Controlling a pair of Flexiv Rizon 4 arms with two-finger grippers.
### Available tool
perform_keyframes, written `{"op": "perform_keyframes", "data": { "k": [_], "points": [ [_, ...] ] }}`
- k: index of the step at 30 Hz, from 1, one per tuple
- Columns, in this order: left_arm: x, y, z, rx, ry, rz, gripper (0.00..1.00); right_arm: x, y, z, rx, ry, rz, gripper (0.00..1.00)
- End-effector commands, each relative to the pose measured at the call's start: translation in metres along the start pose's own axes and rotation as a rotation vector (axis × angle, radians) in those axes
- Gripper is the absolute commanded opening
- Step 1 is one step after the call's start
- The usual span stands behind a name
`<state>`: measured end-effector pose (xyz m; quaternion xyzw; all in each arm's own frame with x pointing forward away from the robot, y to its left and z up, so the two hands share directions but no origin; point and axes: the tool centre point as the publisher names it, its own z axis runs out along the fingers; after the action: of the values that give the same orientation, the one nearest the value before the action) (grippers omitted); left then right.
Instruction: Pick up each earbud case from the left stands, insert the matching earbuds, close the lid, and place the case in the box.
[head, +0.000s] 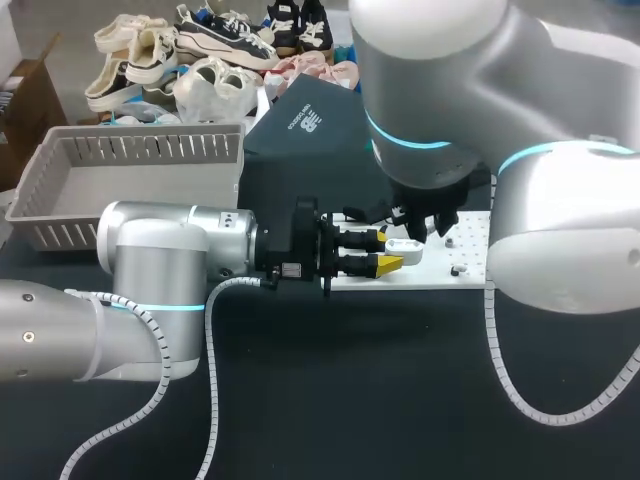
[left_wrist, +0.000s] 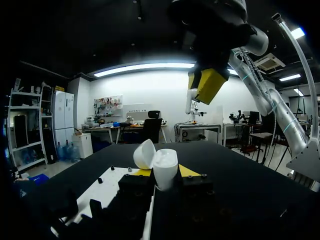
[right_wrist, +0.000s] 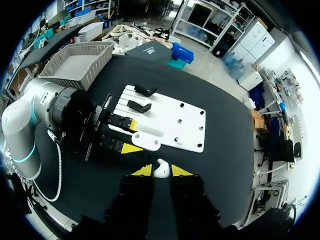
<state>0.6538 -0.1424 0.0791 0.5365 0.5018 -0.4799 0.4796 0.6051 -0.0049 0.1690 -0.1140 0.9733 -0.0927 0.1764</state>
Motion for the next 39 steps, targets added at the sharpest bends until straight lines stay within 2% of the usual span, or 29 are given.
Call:
{"op": "perform_keyframes", "data": {
  "k": [1, 3, 7, 9, 12, 13, 14, 29, 33, 34, 39],
  "points": [
    [0.0, -0.001, 0.0, -0.002, -0.002, 0.001, 0.0, -0.007, 0.001, 0.001, 0.004, 0.067, 0.125, 0.0],
    [0.0, -0.001, 0.0, -0.002, -0.002, 0.001, 0.0, -0.007, -0.002, 0.001, 0.004, 0.097, 0.198, 0.0],
    [0.0, -0.001, 0.0, -0.002, -0.002, 0.001, 0.0, -0.004, -0.005, 0.001, 0.06, 0.118, 0.304, 0.0],
    [0.0, -0.001, 0.0, -0.002, -0.002, 0.001, 0.0, 0.0, -0.002, 0.001, 0.117, 0.121, 0.324, 0.0],
    [0.0, -0.001, 0.0, -0.002, -0.002, 0.001, 0.0, 0.002, 0.001, 0.001, 0.147, 0.135, 0.356, 0.0],
    [0.0, -0.001, 0.0, -0.002, -0.002, 0.001, 0.0, 0.003, 0.003, 0.001, 0.106, 0.148, 0.382, 0.0],
    [0.0, -0.001, 0.0, -0.002, -0.002, 0.001, 0.0, 0.004, 0.004, 0.001, 0.1, 0.15, 0.385, 0.0],
    [0.0, -0.001, 0.0, -0.002, -0.002, 0.001, 0.0, 0.004, 0.004, 0.001, 0.1, 0.15, 0.385, 0.0],
    [0.0, -0.001, 0.0, -0.002, -0.002, 0.001, 0.0, -0.006, 0.006, -0.001, 0.113, 0.207, 0.54, 0.0],
    [0.0, -0.001, 0.0, -0.002, -0.002, 0.001, 0.0, -0.008, 0.006, 0.0, 0.147, 0.224, 0.57, 0.0],
    [0.0, -0.001, 0.0, -0.002, -0.002, 0.001, 0.0, -0.013, 0.01, 0.006, 0.179, 0.241, 0.652, 0.0]
  ]
}}
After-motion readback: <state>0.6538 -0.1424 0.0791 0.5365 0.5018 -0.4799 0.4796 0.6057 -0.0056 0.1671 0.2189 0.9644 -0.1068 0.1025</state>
